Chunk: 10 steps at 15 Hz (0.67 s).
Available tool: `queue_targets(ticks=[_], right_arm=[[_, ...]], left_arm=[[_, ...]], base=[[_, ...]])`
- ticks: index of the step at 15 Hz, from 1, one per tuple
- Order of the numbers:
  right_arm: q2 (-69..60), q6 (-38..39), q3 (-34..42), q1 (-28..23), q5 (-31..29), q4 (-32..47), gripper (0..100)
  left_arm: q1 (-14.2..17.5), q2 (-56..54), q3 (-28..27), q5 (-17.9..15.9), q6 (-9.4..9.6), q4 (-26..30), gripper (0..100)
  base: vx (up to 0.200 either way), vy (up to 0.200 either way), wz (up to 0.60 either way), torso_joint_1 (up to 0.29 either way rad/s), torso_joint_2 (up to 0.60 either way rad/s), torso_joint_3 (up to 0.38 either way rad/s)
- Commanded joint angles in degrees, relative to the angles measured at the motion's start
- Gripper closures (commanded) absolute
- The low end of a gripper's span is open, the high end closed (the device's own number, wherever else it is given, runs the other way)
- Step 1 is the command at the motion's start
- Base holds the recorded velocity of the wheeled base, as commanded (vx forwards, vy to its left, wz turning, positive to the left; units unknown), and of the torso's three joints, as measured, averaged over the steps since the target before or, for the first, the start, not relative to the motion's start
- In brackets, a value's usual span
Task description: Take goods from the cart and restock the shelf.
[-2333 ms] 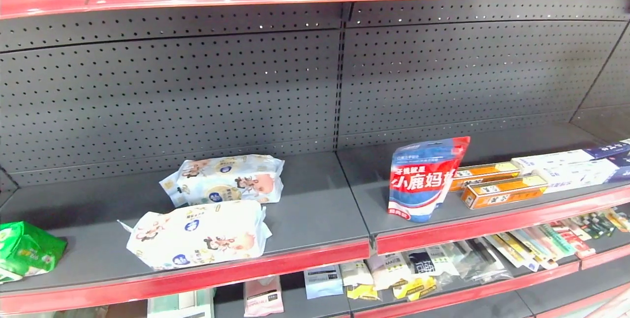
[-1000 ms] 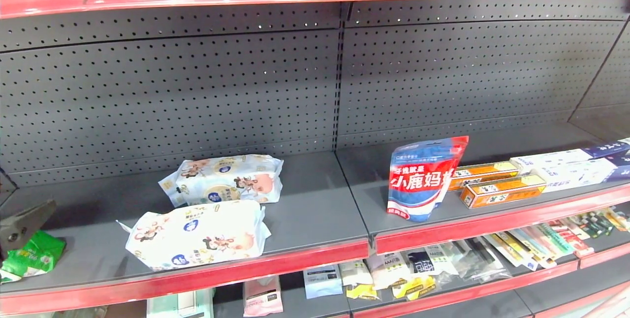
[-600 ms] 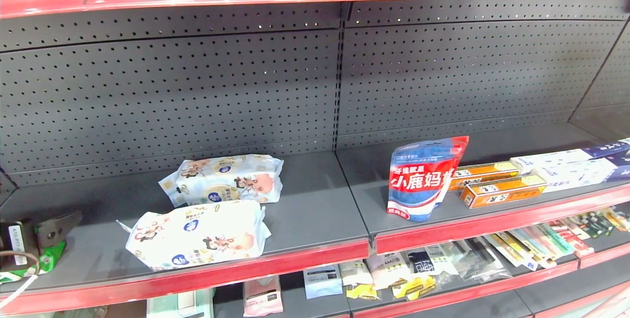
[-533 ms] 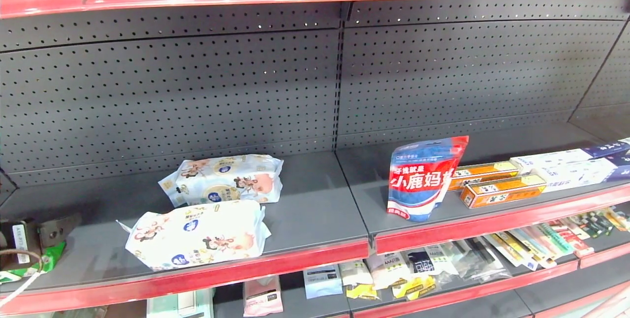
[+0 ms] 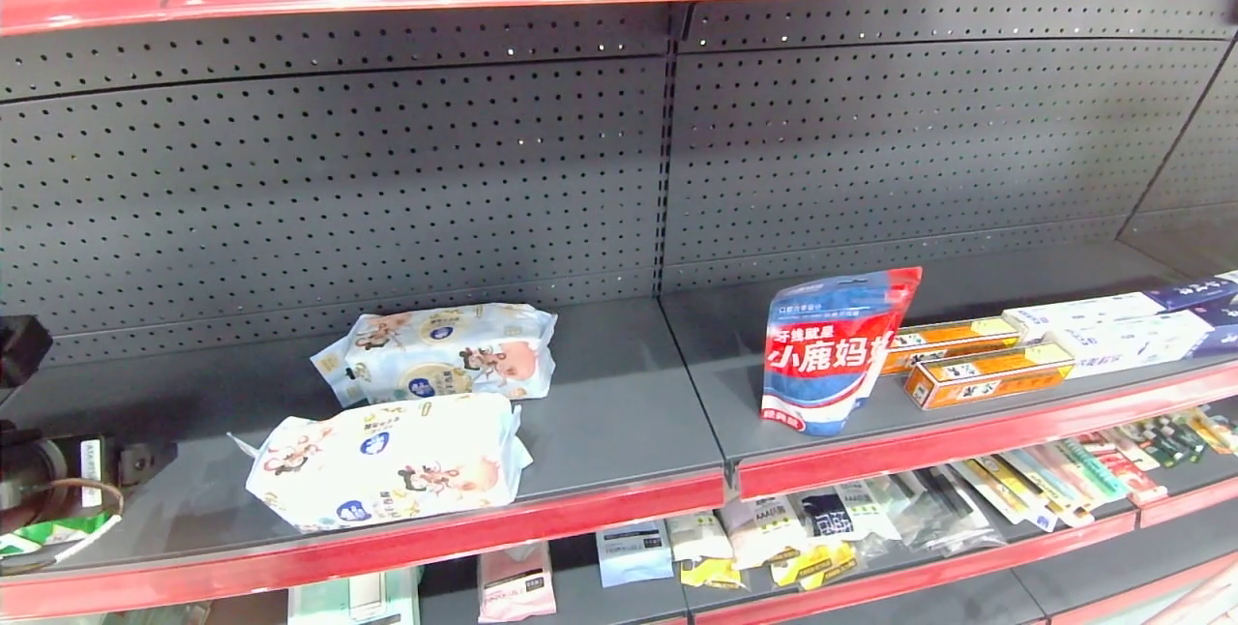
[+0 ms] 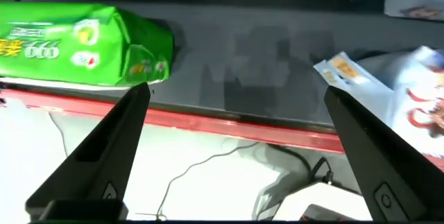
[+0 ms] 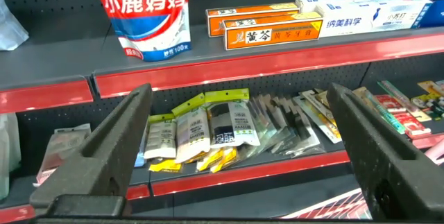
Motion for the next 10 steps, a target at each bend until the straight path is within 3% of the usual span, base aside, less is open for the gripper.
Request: queue_targets(ticks=[1,3,10], right_arm=[[0.1,0.0,0.0,0.0,0.0,0.0,0],[0.1,0.0,0.0,0.0,0.0,0.0,0],[0.1,0.0,0.0,0.0,0.0,0.0,0]], left_arm=[[-0.9,5.5,0.1,0.0,0.17,-2.0,0],[-2.6,7.7,0.0,0.0,0.17,-3.3,0],[-4.3,12.1,0.0,0.0,0.17,-5.5,0]], base=[[0.000,0.000,0.00,0.000,0.00,0.000],[0.000,0.000,0.00,0.000,0.00,0.000],[0.000,0.000,0.00,0.000,0.00,0.000]])
